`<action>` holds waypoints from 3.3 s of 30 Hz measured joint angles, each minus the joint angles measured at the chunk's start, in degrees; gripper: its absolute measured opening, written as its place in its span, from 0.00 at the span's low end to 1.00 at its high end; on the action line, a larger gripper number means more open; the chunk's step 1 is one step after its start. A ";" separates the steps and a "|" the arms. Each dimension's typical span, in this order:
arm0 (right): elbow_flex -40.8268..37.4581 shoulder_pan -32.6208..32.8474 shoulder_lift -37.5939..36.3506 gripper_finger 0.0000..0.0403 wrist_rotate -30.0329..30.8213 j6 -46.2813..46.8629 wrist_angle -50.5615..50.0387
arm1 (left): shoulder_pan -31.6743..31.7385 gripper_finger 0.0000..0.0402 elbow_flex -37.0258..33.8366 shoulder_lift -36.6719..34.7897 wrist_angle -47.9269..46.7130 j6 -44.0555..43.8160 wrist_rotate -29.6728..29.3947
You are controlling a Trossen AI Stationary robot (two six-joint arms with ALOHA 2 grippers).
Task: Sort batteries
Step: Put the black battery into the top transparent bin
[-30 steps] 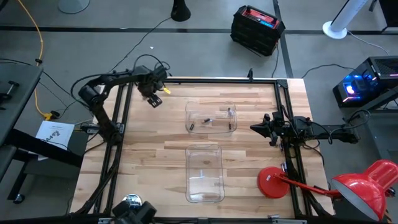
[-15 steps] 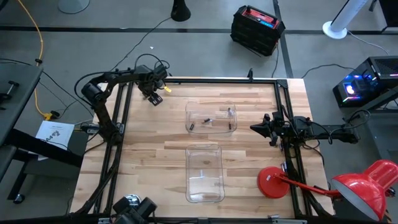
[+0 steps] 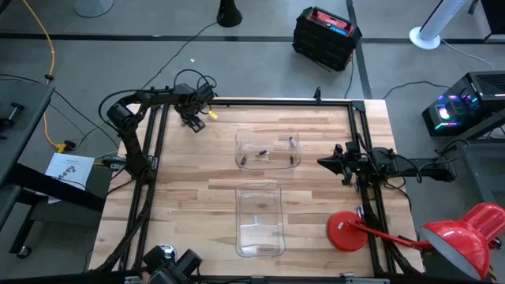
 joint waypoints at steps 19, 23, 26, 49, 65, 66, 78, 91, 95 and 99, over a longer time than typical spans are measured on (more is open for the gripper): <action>0.00 0.02 -0.02 0.00 0.01 0.01 0.00 | 0.06 0.54 9.39 -0.19 -14.89 -8.00 11.84; 0.00 0.02 -0.02 0.00 0.00 0.01 0.00 | -0.31 0.54 4.91 -0.69 -15.25 -11.08 11.90; 0.00 0.00 -0.02 0.00 0.00 0.02 0.00 | -0.73 0.54 0.91 -1.90 -12.45 -15.38 11.34; 0.00 0.02 -0.02 0.00 0.01 0.02 0.01 | 2.38 0.49 -3.39 -2.63 2.34 -18.25 11.34; 0.00 0.01 -0.02 0.00 0.02 0.01 0.00 | 2.62 0.11 -3.16 -0.80 2.11 -17.77 17.30; 0.00 0.01 -0.02 0.00 0.01 0.01 0.01 | 2.64 0.07 -3.18 -1.42 2.28 -17.42 17.39; 0.00 0.01 -0.02 0.00 0.02 0.01 0.00 | 1.32 0.07 -0.65 -14.39 2.86 -16.50 17.81; 0.00 0.00 -0.02 0.00 0.00 0.00 0.00 | -26.62 0.07 -0.70 -22.80 22.55 -20.29 35.90; 0.00 0.02 -0.02 0.00 0.02 0.02 0.02 | -37.52 0.09 -0.70 -21.37 28.95 -20.25 30.76; 0.00 0.02 -0.02 0.00 0.01 0.01 0.00 | -39.19 0.23 -0.70 -20.33 28.72 -20.25 27.05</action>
